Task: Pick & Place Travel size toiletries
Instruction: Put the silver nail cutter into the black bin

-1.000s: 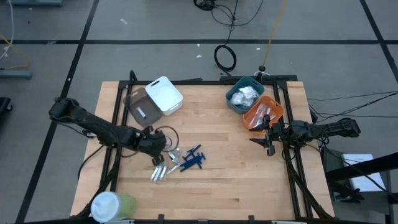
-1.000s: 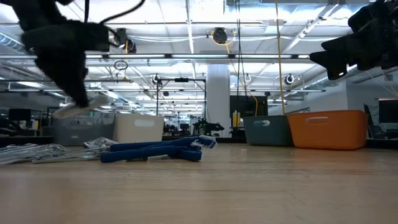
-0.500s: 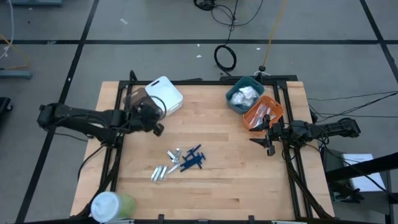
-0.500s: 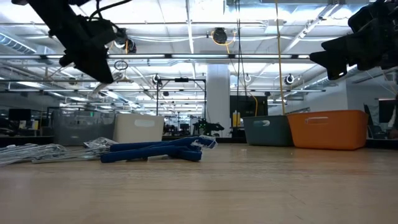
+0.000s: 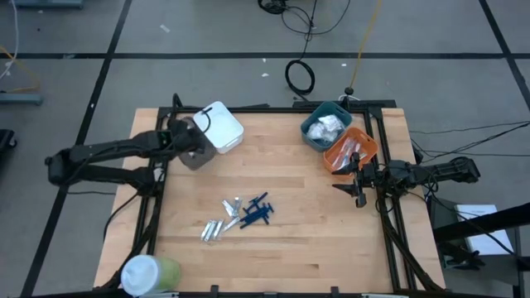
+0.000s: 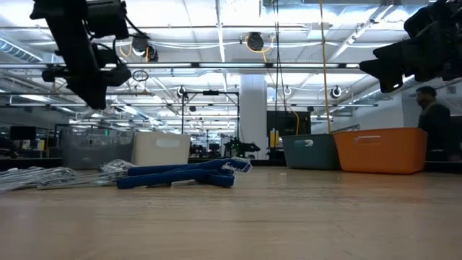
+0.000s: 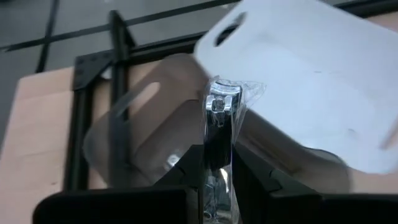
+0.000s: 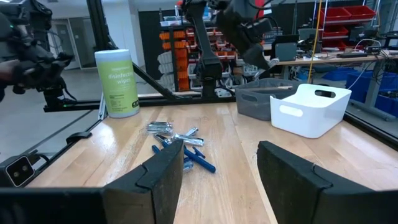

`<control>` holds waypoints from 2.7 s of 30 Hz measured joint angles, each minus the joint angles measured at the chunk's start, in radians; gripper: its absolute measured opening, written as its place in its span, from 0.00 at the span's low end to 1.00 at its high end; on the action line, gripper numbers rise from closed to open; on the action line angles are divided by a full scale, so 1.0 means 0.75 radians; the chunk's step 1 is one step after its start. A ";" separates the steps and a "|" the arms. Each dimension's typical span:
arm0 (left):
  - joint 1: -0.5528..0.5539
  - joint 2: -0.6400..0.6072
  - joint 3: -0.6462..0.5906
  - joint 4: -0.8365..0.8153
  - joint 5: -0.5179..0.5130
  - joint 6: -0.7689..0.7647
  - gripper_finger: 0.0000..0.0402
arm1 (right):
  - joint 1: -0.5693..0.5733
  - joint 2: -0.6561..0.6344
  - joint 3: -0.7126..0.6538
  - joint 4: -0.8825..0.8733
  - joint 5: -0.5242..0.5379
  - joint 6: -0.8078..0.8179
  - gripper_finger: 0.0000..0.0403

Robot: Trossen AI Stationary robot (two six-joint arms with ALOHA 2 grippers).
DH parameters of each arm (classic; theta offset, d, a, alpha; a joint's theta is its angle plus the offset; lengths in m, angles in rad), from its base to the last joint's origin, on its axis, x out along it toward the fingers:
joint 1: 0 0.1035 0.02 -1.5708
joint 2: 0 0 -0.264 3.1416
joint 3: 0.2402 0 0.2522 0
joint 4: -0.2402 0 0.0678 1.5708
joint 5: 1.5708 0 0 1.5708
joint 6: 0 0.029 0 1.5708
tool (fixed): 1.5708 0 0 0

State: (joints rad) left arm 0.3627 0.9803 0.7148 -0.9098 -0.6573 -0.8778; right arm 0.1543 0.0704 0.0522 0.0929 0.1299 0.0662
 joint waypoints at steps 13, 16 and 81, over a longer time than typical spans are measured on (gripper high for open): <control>0.141 0.126 -0.077 -0.021 0.086 0.007 0.13 | 0.000 0.000 0.000 0.000 -0.001 0.000 0.48; 0.144 0.134 -0.100 -0.021 0.086 -0.006 0.13 | 0.000 0.000 0.000 0.000 0.000 0.000 0.48; -0.667 0.056 -0.006 0.368 0.830 0.124 0.34 | 0.000 0.000 0.000 0.000 0.000 0.000 0.48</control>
State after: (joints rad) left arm -0.1372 1.0222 0.7105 -0.6338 -0.0345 -0.7846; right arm 0.1543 0.0704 0.0524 0.0929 0.1299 0.0662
